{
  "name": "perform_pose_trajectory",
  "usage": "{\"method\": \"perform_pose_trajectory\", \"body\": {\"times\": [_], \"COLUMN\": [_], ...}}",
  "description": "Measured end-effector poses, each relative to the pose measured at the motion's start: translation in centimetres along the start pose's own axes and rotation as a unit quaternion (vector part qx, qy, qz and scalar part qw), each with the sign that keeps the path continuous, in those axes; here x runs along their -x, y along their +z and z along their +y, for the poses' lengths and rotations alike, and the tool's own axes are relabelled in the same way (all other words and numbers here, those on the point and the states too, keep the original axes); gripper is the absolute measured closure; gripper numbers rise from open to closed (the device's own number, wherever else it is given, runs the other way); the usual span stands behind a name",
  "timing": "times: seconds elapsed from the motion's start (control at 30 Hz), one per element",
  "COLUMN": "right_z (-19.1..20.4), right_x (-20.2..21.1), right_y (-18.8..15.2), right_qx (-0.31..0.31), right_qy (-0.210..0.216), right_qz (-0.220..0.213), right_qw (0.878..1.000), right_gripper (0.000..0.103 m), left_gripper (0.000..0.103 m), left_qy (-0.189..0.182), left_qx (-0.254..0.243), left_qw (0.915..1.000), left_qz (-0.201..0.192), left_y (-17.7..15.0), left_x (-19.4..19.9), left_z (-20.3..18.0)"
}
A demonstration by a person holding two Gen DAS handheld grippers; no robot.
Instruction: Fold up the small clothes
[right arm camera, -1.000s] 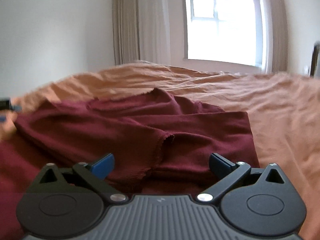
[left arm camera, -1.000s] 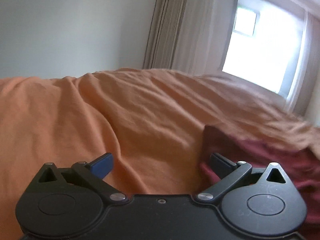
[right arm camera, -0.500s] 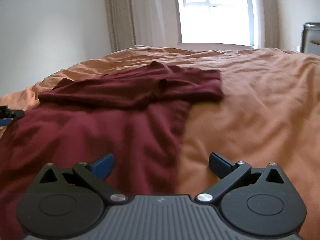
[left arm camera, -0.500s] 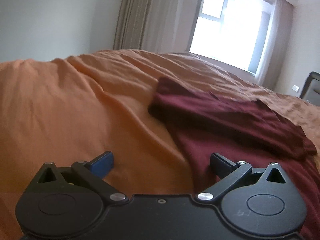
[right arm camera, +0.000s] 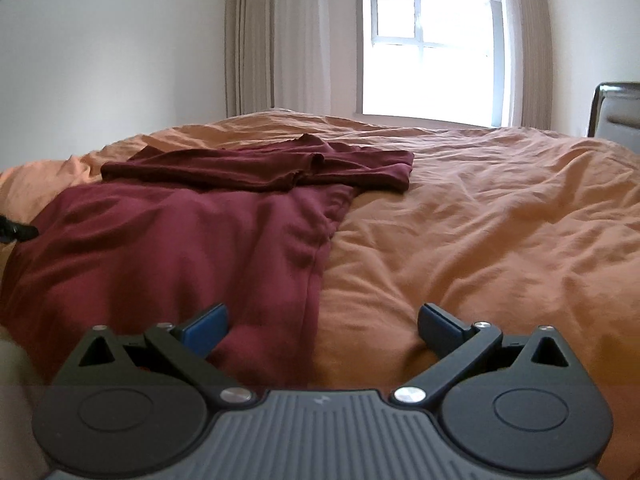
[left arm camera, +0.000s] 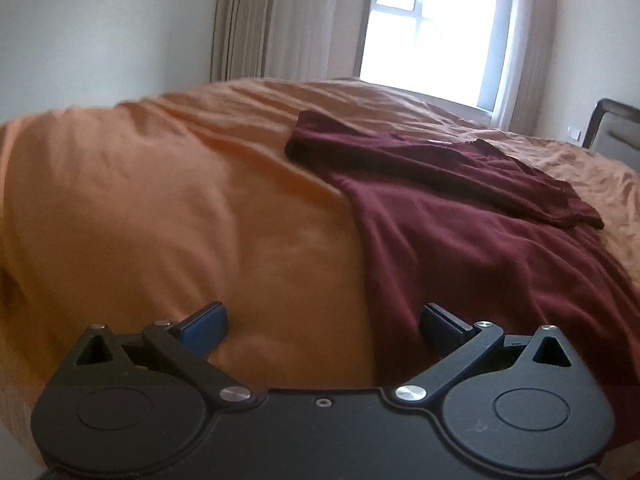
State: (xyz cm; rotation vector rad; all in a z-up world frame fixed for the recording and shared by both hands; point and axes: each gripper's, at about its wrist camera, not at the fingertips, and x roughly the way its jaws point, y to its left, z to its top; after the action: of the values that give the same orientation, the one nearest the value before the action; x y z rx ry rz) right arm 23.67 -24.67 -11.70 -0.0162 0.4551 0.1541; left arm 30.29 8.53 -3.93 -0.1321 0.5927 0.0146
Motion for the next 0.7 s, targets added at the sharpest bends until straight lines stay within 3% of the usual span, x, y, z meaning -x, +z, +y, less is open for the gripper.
{"method": "perform_pose_trajectory", "body": {"times": [0.1, 0.2, 0.3, 0.4, 0.53, 0.7], "right_z": [0.2, 0.7, 2.3, 4.7, 7.9, 11.6], "right_x": [1.4, 3.9, 6.1, 7.1, 6.9, 5.1], "right_y": [-0.1, -0.8, -1.7, -2.9, -4.7, -6.3], "right_qx": [0.012, 0.034, 0.091, 0.150, 0.237, 0.336], "right_qy": [0.001, 0.008, 0.005, 0.009, 0.010, -0.043], "right_qz": [0.010, -0.015, -0.043, -0.034, -0.037, -0.052], "right_qw": [1.000, 0.999, 0.995, 0.988, 0.971, 0.939], "right_gripper": [0.000, 0.000, 0.000, 0.000, 0.000, 0.000], "left_gripper": [0.001, 0.001, 0.001, 0.001, 0.001, 0.001], "left_qy": [-0.007, -0.016, -0.026, -0.030, -0.048, -0.066], "left_qx": [0.024, 0.043, 0.039, 0.043, 0.039, 0.009], "left_qw": [0.9996, 0.9985, 0.9982, 0.9978, 0.9975, 0.9976], "left_qz": [0.016, 0.030, 0.037, 0.040, 0.033, 0.019], "left_y": [0.1, -0.3, -0.8, -1.2, -1.7, -2.0], "left_x": [1.0, 2.2, 3.2, 4.3, 5.6, 7.2], "left_z": [0.7, 1.1, 0.6, -0.2, -1.5, -3.3]}}
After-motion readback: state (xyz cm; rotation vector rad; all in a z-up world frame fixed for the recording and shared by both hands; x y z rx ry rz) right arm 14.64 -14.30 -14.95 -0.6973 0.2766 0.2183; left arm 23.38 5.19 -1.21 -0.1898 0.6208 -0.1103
